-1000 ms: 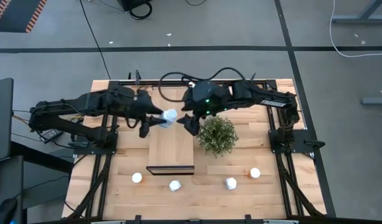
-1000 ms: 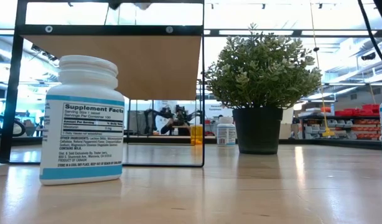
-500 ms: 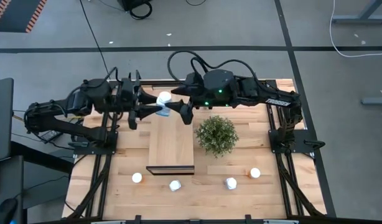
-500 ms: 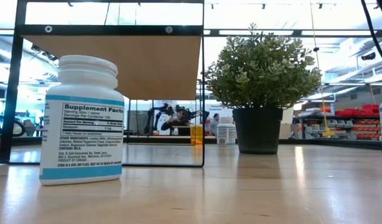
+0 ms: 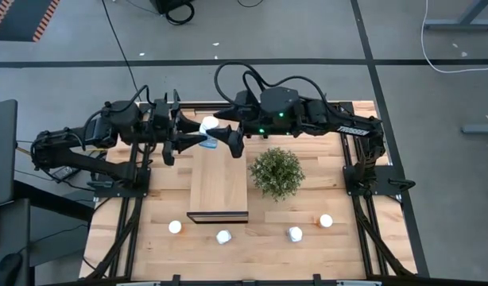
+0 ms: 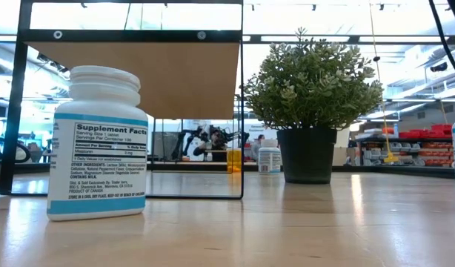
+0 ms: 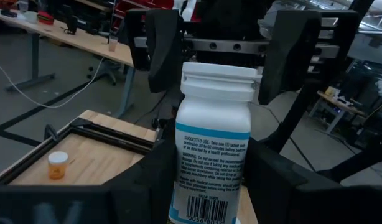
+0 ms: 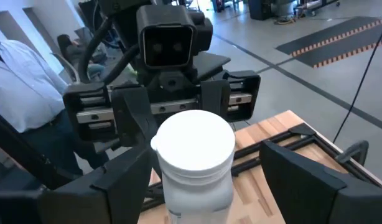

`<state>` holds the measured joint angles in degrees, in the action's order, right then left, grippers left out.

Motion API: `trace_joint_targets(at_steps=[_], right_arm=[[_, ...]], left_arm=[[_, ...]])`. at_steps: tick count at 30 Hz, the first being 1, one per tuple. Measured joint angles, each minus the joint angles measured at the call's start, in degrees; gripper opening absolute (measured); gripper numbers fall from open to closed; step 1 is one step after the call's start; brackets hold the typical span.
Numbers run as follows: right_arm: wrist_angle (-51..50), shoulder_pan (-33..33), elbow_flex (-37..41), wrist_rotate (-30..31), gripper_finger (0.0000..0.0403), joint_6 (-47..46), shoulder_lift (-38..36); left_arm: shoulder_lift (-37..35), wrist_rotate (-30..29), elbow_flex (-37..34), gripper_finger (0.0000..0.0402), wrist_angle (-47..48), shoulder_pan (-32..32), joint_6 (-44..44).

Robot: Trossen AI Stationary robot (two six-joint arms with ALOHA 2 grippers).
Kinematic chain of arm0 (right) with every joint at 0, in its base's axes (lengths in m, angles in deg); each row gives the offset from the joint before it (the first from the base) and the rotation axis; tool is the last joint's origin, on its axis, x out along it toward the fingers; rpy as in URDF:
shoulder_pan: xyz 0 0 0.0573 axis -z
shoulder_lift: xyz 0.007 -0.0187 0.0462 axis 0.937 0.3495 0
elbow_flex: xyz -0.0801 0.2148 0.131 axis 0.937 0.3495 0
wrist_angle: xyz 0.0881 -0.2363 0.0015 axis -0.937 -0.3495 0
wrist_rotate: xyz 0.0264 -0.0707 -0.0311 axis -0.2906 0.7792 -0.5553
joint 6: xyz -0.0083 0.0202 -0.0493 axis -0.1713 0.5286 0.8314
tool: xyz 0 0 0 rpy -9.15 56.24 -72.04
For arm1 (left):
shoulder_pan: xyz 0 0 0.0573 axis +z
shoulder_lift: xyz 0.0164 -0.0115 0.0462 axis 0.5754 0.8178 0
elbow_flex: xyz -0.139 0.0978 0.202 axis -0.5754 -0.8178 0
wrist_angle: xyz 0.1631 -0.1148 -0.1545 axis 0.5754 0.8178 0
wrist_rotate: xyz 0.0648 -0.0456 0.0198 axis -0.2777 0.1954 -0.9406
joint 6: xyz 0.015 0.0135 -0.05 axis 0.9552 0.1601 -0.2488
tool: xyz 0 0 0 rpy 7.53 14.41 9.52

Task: Pick and place medicine bottles onto shelf by color
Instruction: Put the top right white pill bottle on the shelf

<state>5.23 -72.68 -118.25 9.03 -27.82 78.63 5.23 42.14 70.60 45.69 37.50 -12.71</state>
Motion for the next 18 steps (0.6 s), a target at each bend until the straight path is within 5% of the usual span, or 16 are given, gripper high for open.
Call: trace_joint_targets(at_steps=[7,18], right_arm=[[0.1,0.0,0.0,-0.1,0.0290,0.0,0.0],[0.0,0.0,0.9,-0.3,0.0210,-1.8,0.0]], left_arm=[[0.0,0.0,0.0,0.0172,0.0,0.0,0.0],[0.5,-0.1,0.0,0.0172,0.0,0.0,0.0]])
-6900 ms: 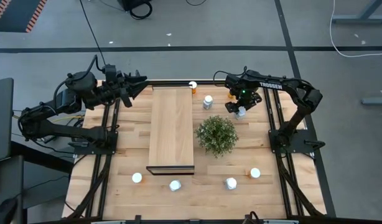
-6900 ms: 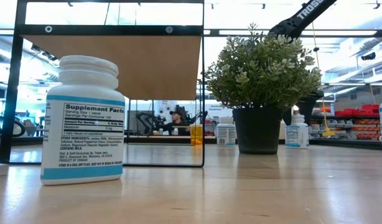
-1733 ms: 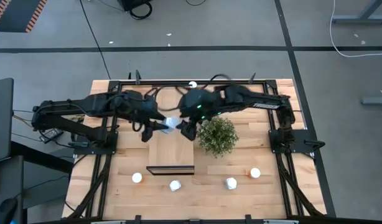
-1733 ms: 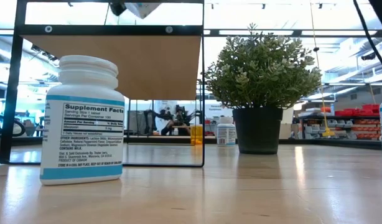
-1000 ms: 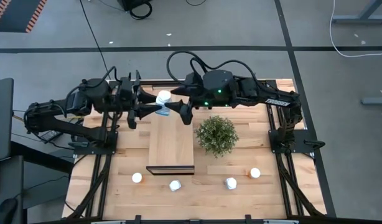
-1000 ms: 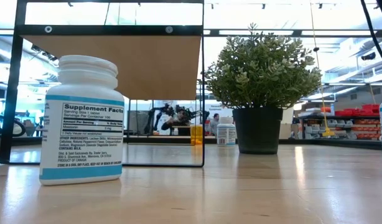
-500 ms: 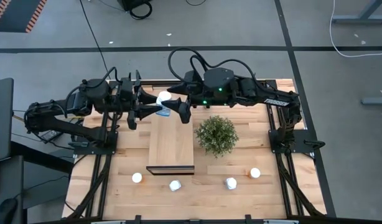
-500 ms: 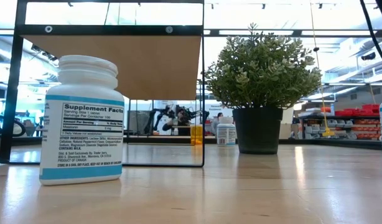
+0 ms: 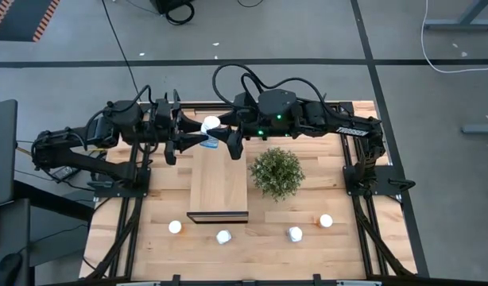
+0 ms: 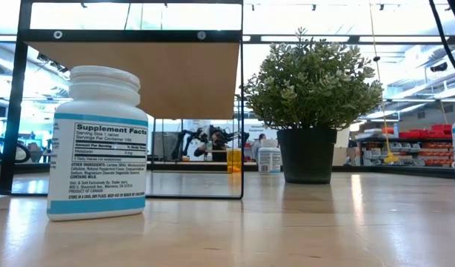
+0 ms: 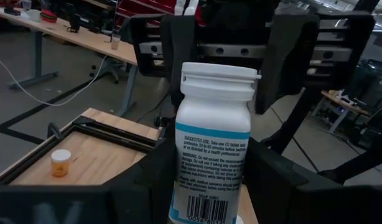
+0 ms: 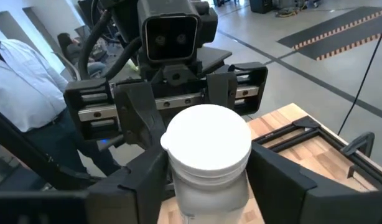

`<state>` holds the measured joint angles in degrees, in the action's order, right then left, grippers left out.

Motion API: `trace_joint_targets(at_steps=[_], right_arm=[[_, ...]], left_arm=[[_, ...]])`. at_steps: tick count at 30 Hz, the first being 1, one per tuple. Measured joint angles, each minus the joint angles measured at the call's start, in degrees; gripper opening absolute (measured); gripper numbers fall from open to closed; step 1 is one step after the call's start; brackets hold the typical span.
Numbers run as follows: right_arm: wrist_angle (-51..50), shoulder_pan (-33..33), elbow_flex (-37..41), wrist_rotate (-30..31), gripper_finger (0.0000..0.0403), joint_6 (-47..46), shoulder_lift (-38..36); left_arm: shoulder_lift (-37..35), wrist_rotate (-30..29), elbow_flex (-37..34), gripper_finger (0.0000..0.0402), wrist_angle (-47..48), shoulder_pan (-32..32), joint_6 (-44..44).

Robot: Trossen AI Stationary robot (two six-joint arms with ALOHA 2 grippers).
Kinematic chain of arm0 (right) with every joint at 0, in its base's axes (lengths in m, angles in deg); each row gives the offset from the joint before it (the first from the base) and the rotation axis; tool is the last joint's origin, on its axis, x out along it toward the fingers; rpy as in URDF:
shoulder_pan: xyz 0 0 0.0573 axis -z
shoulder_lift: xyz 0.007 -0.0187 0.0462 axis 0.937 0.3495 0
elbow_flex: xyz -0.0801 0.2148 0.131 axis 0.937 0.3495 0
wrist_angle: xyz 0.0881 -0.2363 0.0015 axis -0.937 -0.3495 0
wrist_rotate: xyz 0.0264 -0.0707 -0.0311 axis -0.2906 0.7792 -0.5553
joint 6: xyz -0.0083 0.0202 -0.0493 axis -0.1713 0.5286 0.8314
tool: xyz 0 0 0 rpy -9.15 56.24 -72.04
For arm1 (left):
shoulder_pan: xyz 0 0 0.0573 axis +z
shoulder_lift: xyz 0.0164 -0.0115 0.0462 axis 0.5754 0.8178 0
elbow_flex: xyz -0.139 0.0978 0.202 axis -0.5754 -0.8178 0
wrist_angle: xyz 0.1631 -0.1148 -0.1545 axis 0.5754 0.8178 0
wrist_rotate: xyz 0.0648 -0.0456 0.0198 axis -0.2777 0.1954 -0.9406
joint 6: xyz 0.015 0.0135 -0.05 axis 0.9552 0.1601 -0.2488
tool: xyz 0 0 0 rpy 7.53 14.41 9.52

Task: Pick and place medicine bottles onto shelf by color
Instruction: Put the top right white pill bottle on the shelf

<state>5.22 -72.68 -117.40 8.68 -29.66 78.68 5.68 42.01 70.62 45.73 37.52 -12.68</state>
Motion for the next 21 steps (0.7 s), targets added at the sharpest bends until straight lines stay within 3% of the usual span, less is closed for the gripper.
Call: trace_joint_targets(at_steps=[6,21], right_arm=[[0.1,0.0,0.0,0.0,0.0180,0.2,0.0],[-1.2,-0.8,0.1,0.0,0.0184,1.1,0.1]], left_arm=[[0.0,0.1,0.0,0.0172,-0.1,0.0,-0.1],[-0.1,0.5,0.1,0.0175,3.4,0.4,0.3]])
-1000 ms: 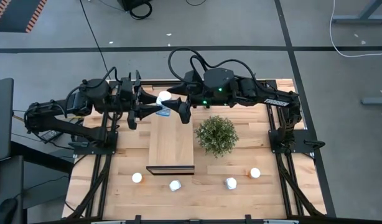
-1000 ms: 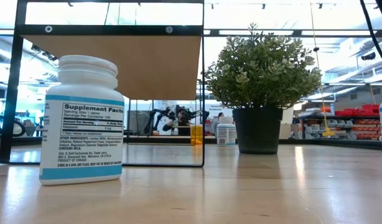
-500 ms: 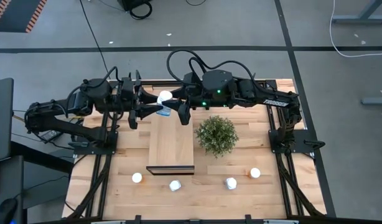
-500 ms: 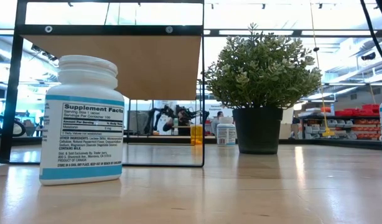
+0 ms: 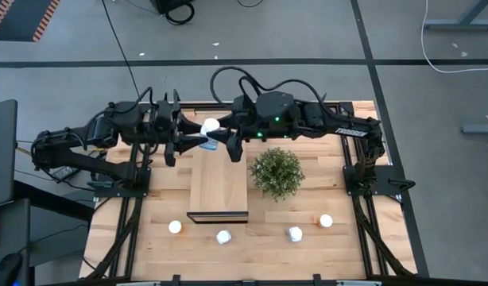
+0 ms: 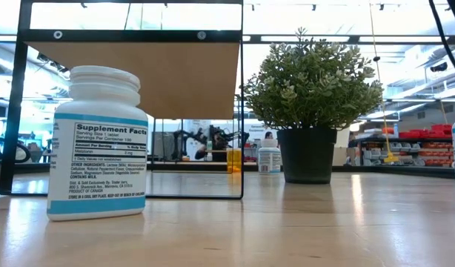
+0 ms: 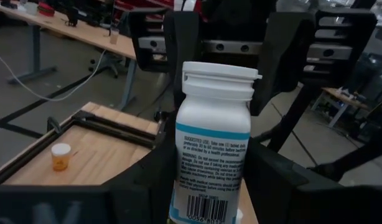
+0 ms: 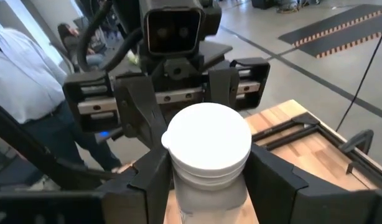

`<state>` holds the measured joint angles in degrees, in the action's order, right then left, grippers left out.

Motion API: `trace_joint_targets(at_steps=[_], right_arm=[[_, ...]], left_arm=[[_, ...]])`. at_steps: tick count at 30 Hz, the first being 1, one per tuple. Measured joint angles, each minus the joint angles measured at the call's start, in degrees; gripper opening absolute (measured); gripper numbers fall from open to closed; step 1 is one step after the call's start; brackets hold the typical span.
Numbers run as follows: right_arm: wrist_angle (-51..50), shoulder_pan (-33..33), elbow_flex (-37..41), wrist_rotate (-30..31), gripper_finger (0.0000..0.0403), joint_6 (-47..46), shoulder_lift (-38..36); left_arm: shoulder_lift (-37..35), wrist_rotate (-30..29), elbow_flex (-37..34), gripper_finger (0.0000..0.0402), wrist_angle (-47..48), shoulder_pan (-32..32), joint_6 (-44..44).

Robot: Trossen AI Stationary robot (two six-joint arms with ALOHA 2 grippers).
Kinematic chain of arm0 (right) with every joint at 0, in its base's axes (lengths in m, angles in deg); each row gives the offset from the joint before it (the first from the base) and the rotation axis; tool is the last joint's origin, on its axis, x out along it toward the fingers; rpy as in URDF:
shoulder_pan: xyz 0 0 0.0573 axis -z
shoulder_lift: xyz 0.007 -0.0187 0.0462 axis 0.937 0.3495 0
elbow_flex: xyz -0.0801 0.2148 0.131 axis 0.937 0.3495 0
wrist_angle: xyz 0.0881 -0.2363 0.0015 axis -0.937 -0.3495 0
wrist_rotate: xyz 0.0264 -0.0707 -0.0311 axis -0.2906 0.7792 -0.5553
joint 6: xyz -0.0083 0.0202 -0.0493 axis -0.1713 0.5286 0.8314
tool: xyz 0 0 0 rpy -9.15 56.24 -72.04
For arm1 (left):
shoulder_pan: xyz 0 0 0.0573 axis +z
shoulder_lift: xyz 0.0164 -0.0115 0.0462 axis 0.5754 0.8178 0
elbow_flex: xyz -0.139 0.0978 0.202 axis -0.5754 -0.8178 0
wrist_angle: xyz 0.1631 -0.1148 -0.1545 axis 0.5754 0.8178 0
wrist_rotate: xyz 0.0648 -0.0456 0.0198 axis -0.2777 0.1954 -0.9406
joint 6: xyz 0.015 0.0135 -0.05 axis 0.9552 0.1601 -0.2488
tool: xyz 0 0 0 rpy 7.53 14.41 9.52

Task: Pick and place medicine bottles onto shelf by color
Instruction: Put the top right white pill bottle on the shelf

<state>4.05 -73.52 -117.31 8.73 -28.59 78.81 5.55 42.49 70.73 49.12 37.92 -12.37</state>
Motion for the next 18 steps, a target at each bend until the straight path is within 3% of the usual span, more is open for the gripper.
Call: trace_joint_targets(at_steps=[11,18], right_arm=[[-7.5,-4.1,-0.1,2.9,0.0184,-0.8,-0.2],[-9.8,-6.9,3.5,4.3,0.0184,-0.6,-0.4]], left_arm=[[-1.3,-0.9,-0.1,0.0230,6.4,0.3,2.4],[-2.0,-0.6,-0.1,0.0238,10.3,0.3,2.4]])
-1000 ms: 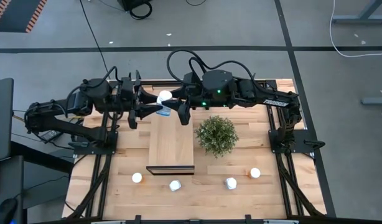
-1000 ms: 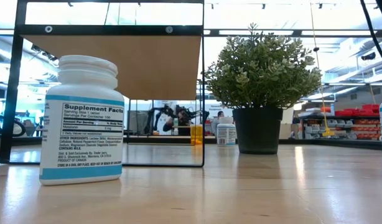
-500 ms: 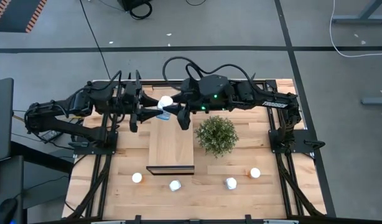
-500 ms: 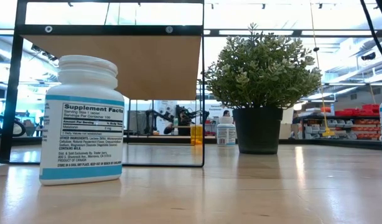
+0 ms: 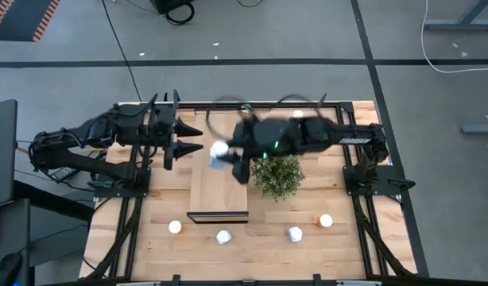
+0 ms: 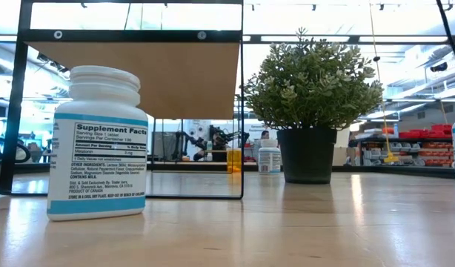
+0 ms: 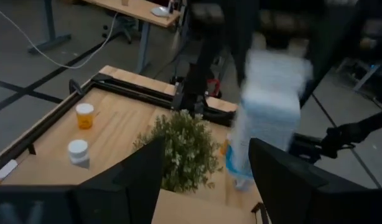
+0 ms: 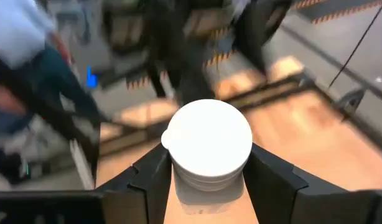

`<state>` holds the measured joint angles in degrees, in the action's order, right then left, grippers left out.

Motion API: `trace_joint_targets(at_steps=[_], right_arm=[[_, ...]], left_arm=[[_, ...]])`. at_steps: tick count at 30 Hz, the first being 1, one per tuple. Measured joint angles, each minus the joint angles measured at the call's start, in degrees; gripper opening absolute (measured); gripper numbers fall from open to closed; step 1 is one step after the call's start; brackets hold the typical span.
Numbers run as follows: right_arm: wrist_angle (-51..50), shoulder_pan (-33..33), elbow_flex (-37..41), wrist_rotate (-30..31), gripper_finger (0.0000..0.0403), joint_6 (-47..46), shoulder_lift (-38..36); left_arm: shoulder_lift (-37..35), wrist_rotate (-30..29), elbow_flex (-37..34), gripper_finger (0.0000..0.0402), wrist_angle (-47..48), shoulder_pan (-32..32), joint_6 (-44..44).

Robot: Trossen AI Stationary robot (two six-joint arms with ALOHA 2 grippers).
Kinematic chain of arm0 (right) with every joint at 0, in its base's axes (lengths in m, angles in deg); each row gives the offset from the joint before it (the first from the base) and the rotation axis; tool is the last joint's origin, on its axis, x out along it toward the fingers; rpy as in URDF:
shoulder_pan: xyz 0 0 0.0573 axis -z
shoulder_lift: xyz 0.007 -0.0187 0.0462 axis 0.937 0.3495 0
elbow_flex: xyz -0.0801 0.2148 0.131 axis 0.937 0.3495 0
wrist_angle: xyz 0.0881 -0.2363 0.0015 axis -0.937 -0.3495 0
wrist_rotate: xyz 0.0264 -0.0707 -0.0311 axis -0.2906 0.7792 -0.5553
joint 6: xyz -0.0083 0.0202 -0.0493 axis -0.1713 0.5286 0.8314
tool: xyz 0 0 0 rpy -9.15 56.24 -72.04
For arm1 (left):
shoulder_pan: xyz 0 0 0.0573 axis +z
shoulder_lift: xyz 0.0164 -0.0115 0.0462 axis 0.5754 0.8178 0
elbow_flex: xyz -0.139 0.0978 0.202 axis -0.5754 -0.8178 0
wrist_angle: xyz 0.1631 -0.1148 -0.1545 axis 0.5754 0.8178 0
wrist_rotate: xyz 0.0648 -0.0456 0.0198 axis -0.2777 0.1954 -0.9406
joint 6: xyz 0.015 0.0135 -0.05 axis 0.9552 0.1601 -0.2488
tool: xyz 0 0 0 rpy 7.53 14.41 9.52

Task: Pick and place medicine bottles onto shelf by color
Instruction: Put the top right white pill bottle on the shelf

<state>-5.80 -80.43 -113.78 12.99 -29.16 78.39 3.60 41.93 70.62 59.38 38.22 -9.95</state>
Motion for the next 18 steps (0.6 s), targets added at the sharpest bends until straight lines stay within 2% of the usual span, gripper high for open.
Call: trace_joint_targets(at_steps=[5,13,18], right_arm=[[1.2,-3.4,8.8,1.7,0.0184,-0.6,0.3],[4.8,-7.7,19.6,11.4,0.0184,-5.5,0.2],[5.0,-9.3,24.6,12.6,0.0184,-7.8,0.3]], left_arm=[[-1.7,0.0,0.0,0.0230,0.9,0.0,-1.8],[-3.7,0.1,0.0,0.0221,0.2,-0.1,-4.4],[-3.8,0.7,0.0,0.0220,0.1,-0.1,-6.0]])
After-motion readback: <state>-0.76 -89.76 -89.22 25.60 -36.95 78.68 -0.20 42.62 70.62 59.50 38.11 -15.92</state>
